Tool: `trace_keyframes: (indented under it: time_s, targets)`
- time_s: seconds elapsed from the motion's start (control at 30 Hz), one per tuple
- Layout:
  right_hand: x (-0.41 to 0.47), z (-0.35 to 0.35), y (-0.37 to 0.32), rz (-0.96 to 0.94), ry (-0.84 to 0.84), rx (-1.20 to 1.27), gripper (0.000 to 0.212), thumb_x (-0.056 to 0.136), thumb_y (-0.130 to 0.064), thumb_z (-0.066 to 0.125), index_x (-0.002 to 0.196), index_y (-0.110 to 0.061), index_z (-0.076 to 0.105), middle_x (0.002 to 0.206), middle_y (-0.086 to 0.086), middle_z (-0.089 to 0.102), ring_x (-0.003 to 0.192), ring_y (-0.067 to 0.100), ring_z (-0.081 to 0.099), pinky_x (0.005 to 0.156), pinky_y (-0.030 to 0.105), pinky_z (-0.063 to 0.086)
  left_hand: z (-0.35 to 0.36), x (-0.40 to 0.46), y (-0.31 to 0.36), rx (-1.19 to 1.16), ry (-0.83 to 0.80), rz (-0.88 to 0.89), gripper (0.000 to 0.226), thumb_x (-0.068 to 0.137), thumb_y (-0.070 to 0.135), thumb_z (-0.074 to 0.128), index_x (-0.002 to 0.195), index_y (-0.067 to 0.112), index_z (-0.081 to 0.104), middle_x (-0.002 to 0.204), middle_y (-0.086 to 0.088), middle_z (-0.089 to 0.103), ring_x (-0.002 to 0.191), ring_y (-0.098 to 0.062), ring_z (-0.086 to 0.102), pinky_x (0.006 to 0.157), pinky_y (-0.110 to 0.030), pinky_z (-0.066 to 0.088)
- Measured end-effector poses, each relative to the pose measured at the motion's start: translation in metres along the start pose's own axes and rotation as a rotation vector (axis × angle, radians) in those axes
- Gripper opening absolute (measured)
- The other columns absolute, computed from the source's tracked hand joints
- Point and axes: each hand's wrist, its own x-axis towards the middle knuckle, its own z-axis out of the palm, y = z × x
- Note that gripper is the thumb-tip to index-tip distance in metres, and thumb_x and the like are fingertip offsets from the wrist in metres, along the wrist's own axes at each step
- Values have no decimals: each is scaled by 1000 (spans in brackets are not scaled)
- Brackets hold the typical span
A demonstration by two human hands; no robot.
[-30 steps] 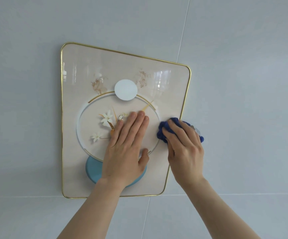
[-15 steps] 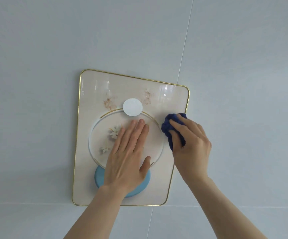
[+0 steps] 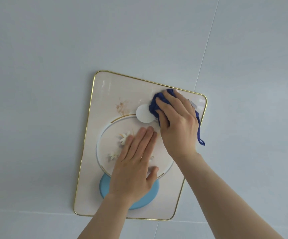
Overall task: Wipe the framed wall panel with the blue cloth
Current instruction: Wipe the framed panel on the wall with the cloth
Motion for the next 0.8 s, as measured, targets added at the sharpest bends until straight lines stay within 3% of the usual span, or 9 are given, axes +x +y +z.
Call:
trace_keyframes:
  time_s: [0.13,0.4,0.47,0.63,0.8]
  targets:
    - [14,9,-8,-26,6,29,23,94,6,68,112,-4,78,128,11,74,134,36,60,106,45,51,1,-1,-4,-13,9,18,97,89,46,65,165,13,12,175,-2,8,162,-18,5,130,-44,14]
    - [-6,-7,16,-271,-45,-62,21,94,4,72,108,-9,80,123,5,78,128,32,66,94,49,58,-2,-1,-4,3,-11,14,96,91,49,60,165,16,9,175,0,8,162,-17,3,131,-42,9]
    - [-6,-10,20,-244,-3,-121,20,94,0,74,108,-12,80,123,2,78,125,32,68,93,48,55,-3,-2,-5,-1,-18,20,96,92,48,61,165,17,8,175,1,6,162,-16,2,131,-42,9]
    - [-4,-7,20,41,130,-140,19,94,-1,72,107,-12,80,117,0,79,109,36,65,91,49,49,-3,-2,-3,2,-3,17,97,91,48,61,165,17,6,176,1,4,162,-16,1,130,-43,11]
    - [-25,-18,26,-100,-2,-134,20,94,-2,74,112,-11,79,123,1,78,110,36,67,91,47,51,0,-2,0,-12,10,-4,96,90,46,62,165,15,11,175,-1,9,162,-18,4,131,-44,12]
